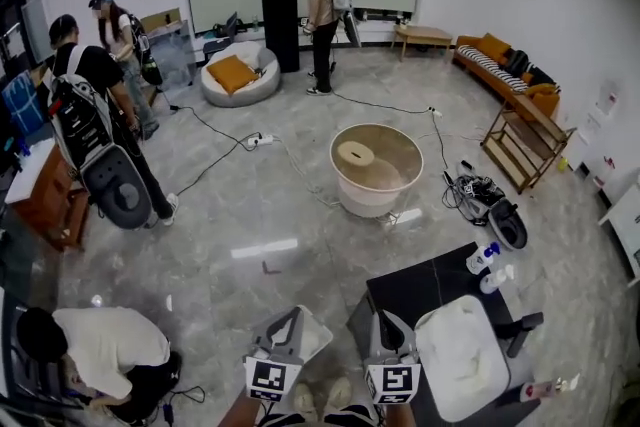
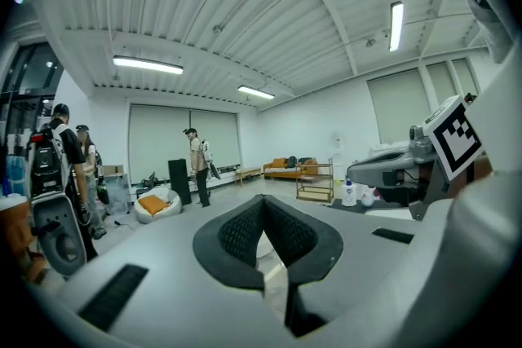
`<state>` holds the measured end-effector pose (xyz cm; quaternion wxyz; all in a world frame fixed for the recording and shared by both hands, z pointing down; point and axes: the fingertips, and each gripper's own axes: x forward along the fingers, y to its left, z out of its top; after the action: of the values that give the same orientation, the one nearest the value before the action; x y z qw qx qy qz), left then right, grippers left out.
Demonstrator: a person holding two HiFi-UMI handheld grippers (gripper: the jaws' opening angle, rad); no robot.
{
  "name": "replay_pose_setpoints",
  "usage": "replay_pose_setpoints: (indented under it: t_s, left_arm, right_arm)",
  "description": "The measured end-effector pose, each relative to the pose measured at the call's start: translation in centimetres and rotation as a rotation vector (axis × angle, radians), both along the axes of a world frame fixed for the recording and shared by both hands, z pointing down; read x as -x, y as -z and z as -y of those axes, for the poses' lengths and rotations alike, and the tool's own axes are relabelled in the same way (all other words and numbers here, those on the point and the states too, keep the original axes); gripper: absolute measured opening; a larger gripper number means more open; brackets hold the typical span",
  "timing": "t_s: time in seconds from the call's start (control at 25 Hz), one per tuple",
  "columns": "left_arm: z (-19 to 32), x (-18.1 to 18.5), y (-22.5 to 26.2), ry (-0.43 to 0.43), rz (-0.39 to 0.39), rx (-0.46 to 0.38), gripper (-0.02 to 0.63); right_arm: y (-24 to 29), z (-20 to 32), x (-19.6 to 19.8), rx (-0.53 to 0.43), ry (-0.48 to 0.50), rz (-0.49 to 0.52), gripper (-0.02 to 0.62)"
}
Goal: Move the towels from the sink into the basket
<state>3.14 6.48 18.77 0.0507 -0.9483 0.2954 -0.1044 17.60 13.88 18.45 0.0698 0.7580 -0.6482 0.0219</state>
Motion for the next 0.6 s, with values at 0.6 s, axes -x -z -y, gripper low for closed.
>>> replay_pose_setpoints:
  t_s: [0.6]
  left_arm:
    - [-8.2, -19.9, -2.8, -0.396, 0.006, 0.044, 0.009]
  right_arm:
    - [-2.7, -13.0, -15.8, 0.064, -0.395, 0.002, 0.000]
